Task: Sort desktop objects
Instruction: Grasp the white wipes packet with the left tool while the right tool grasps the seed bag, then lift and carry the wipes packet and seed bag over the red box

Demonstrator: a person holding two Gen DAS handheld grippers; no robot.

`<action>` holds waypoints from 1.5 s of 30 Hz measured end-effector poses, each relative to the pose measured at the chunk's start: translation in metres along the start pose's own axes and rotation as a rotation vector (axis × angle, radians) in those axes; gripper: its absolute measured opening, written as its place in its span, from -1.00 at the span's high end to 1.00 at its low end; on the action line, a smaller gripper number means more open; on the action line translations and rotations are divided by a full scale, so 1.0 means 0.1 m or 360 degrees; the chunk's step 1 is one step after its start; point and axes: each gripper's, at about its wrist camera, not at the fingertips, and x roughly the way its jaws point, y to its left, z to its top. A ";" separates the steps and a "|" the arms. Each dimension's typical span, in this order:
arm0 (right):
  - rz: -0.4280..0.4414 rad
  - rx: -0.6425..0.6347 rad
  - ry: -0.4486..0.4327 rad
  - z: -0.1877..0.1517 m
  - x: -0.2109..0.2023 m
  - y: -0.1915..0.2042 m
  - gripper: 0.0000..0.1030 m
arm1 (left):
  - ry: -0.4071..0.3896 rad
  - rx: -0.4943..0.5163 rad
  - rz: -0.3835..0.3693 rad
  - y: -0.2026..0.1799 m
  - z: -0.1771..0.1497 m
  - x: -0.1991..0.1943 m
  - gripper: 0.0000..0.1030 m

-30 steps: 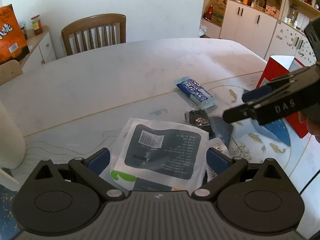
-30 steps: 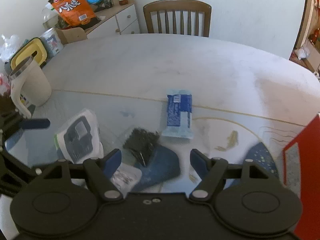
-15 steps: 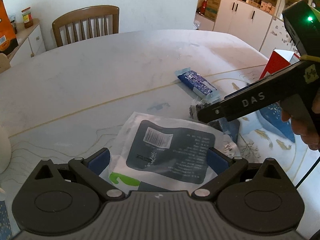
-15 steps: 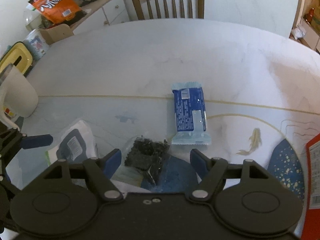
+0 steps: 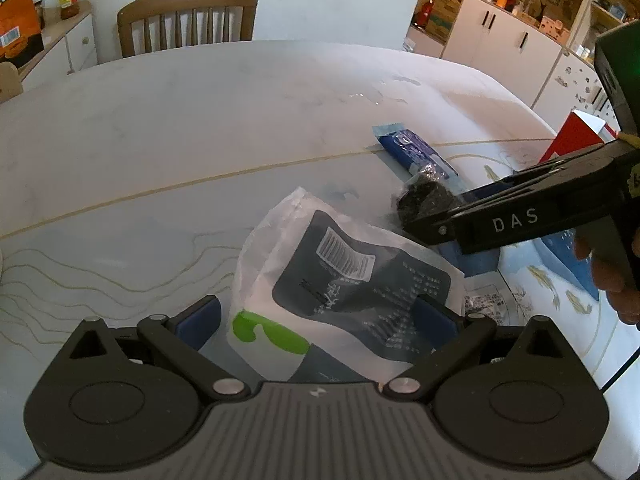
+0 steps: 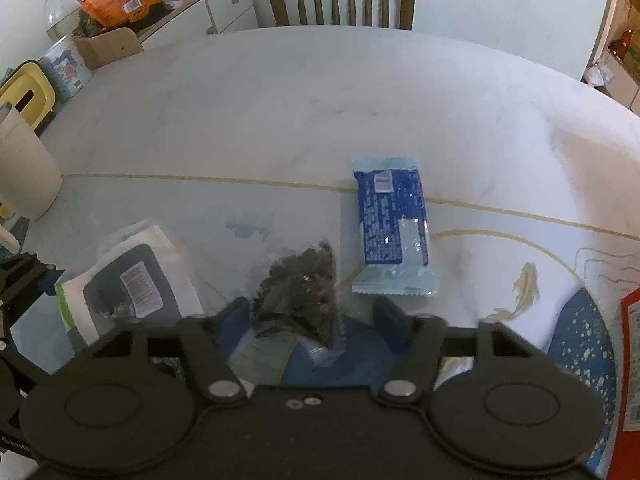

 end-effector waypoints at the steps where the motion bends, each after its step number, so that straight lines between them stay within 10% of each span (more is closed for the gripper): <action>1: 0.0000 0.0003 0.0000 0.00 0.00 -0.01 0.02 | -0.0006 -0.0002 -0.0001 0.00 0.00 -0.01 -0.88; 18: -0.0002 0.0033 -0.0036 -0.08 -0.10 -0.05 0.49 | -0.0075 -0.0133 0.0009 0.07 0.04 -0.21 0.35; 45: 0.0046 0.0089 -0.0165 -0.34 -0.84 -0.25 0.61 | -0.0243 -0.0241 -0.0053 -0.16 0.10 -0.74 0.62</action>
